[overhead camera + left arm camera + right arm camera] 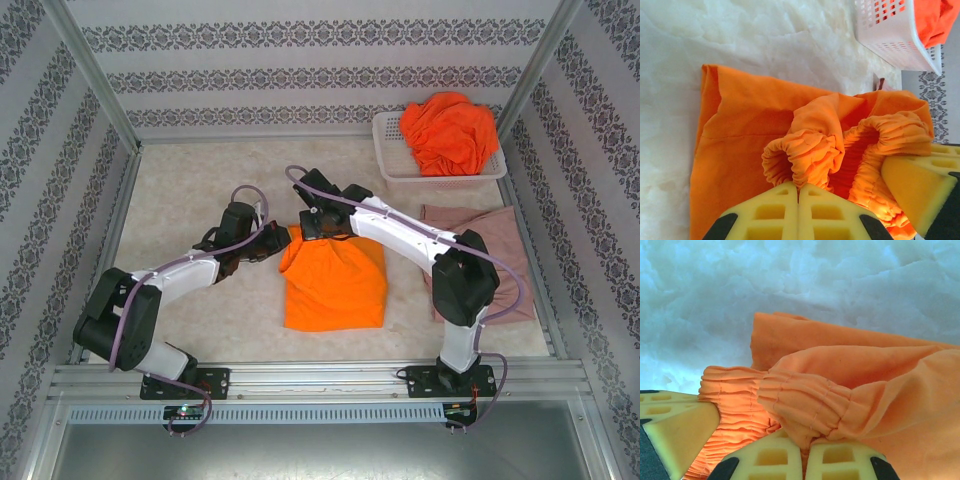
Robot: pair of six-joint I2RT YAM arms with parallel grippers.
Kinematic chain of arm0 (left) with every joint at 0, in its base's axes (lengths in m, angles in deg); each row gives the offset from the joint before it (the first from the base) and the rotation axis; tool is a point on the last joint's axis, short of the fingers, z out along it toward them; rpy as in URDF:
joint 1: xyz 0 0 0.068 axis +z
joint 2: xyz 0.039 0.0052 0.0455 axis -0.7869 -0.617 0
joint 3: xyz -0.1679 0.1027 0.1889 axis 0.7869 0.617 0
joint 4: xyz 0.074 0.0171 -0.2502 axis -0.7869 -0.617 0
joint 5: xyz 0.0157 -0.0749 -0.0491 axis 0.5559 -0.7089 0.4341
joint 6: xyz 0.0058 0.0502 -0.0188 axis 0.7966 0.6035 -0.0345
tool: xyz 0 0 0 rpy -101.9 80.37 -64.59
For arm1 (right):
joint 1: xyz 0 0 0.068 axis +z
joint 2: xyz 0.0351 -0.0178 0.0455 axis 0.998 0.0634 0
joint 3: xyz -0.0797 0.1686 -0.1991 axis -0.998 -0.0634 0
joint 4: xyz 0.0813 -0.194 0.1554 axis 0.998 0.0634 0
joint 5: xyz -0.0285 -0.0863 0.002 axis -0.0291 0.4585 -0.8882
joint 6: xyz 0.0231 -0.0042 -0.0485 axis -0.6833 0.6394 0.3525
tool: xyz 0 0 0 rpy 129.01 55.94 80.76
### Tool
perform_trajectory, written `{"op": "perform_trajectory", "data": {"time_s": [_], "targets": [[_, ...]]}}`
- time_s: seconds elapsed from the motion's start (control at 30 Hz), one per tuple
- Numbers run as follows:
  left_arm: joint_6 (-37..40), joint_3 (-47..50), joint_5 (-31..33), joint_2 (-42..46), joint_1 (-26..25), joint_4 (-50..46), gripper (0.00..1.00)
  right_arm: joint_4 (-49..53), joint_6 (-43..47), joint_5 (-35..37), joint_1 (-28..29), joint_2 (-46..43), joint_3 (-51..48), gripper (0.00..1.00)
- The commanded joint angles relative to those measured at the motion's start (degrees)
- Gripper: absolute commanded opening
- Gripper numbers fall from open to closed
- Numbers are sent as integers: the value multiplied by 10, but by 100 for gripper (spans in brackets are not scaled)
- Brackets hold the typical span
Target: Fold and stack the shorts
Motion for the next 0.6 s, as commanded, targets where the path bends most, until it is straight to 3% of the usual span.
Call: {"op": "perform_trajectory", "data": {"time_s": [0.0, 0.2, 0.33, 0.43, 0.57], "targets": [[49, -84, -33, -59, -1, -34, 0, -94, 53, -117, -5, -91, -83, 0], [29, -109, -76, -144, 11, 16, 0, -173, 16, -204, -18, -79, -112, 0], [17, -114, -84, -177, 12, 41, 0, -220, -7, -215, -24, -77, -137, 0], [19, -108, -82, -179, 17, 35, 5, -219, -19, -220, -36, -54, -136, 0], [21, -67, -67, -151, 39, 40, 23, -235, -34, -213, -45, -14, -138, 0]]}}
